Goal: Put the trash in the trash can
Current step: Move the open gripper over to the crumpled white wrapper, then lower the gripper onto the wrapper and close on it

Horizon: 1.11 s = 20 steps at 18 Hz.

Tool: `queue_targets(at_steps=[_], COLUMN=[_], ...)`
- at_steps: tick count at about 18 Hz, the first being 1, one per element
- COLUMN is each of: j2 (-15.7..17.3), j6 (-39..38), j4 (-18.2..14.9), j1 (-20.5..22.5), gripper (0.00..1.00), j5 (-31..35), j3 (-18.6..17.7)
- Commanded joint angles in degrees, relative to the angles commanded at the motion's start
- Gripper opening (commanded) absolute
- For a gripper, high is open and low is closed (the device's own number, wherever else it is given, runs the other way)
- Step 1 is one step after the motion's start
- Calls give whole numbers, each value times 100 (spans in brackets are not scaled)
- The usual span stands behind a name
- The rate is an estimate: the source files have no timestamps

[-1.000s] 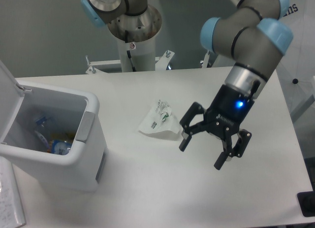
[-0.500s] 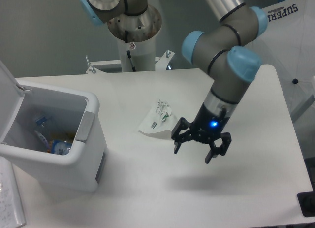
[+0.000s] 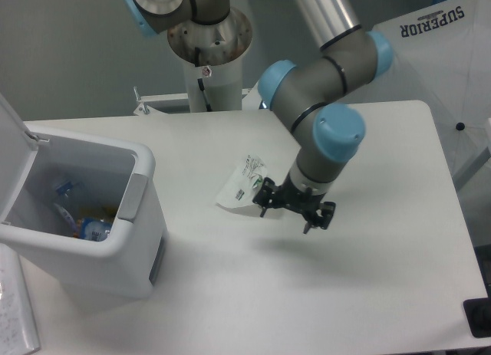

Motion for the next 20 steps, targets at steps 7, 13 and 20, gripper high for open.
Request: queue_targets(at_steps=[7,13,20], j2=[35,18,88], j6=[27,10,53], j4=[9,35,35], j1=[-299,-352,-291], gripper=[96,7,0], j5=[809,845,810], j3=[-291,-362,-230])
